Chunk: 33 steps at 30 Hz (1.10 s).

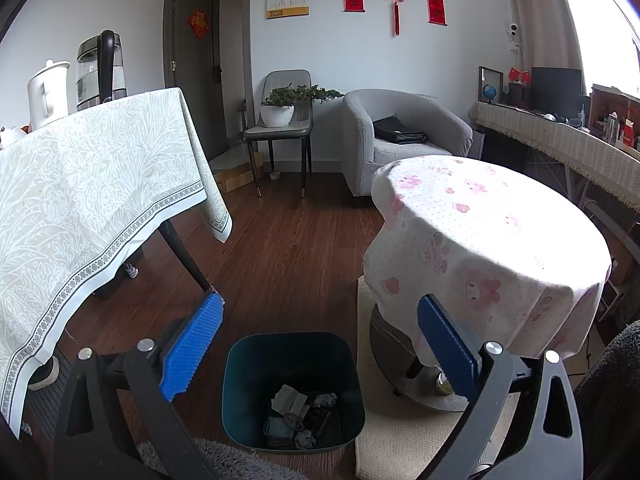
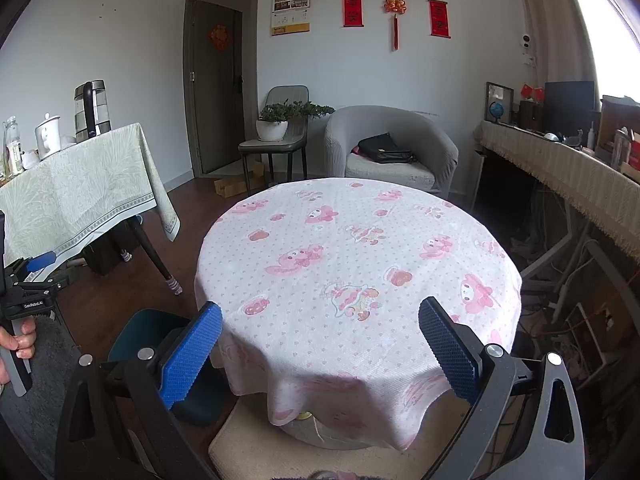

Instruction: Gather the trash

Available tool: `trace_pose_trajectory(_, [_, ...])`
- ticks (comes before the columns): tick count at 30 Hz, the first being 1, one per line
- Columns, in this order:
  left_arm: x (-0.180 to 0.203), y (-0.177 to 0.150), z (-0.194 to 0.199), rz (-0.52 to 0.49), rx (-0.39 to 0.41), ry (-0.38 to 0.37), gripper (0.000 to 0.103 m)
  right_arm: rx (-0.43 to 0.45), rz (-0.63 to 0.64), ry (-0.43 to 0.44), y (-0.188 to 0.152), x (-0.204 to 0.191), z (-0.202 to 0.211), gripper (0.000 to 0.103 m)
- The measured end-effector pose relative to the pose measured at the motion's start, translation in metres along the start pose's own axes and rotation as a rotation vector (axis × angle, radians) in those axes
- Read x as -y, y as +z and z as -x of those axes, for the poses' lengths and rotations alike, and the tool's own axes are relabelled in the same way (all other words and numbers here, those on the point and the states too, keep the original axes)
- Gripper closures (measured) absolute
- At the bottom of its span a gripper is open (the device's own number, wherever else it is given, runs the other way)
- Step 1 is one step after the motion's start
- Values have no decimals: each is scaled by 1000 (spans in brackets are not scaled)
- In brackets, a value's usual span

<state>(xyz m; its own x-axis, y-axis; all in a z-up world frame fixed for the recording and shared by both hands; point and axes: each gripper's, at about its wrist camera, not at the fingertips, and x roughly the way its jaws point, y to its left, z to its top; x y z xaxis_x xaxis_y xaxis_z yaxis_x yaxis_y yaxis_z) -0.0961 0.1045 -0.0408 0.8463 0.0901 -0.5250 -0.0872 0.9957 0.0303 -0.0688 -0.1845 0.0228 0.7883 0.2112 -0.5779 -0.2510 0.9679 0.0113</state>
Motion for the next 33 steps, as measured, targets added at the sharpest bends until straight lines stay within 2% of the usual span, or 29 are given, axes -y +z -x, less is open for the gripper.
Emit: trace_pose_trajectory(33, [-1,-1,0,-2,-2,-2,4,0,0,0,0,0,0,3])
